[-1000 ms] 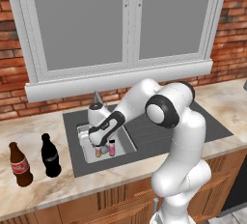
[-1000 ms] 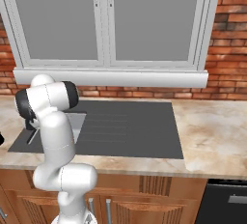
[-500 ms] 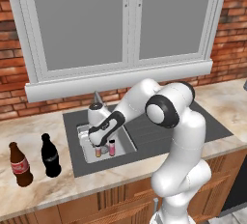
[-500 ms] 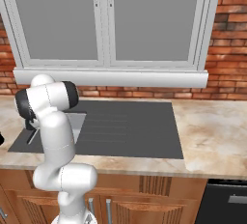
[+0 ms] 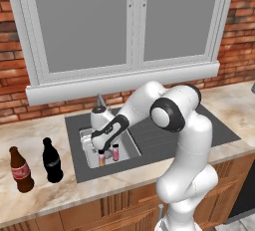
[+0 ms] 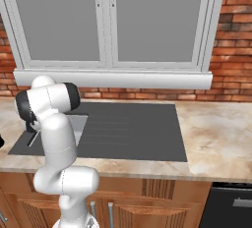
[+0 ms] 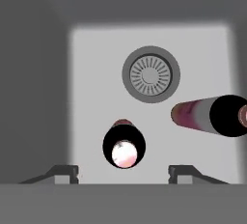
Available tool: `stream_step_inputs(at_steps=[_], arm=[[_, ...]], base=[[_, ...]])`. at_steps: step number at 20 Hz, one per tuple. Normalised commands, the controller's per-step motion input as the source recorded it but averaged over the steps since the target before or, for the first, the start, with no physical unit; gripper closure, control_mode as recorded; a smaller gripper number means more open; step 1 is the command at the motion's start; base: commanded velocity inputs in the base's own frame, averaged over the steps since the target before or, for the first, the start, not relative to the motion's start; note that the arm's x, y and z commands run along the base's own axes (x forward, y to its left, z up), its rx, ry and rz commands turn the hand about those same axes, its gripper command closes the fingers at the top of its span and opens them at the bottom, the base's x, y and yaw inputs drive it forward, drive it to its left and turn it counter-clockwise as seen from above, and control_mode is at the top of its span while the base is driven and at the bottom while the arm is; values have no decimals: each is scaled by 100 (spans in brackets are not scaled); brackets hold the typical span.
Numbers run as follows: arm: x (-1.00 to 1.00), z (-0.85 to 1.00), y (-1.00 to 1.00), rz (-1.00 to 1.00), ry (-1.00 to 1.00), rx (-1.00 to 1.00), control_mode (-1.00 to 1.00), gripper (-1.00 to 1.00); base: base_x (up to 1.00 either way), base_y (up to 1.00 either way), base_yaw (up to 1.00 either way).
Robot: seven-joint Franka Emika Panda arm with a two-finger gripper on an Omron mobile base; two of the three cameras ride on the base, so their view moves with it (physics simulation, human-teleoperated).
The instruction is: Place the large bottle from the dining counter next to the other large bottle outside the sink, and place the small bottle from the dining counter next to the other small bottle inside the sink.
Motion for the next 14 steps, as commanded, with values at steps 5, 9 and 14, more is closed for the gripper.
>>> stream_step_inputs(at_steps=[5,9,14], arm=[[0,0,0,0,0,0,-100,-100],[-3,15,0,0,0,0,-100,-100],[-13,39,0,0,-2,0,-100,-100]], base=[[0,0,0],[0,0,0],[0,0,0]])
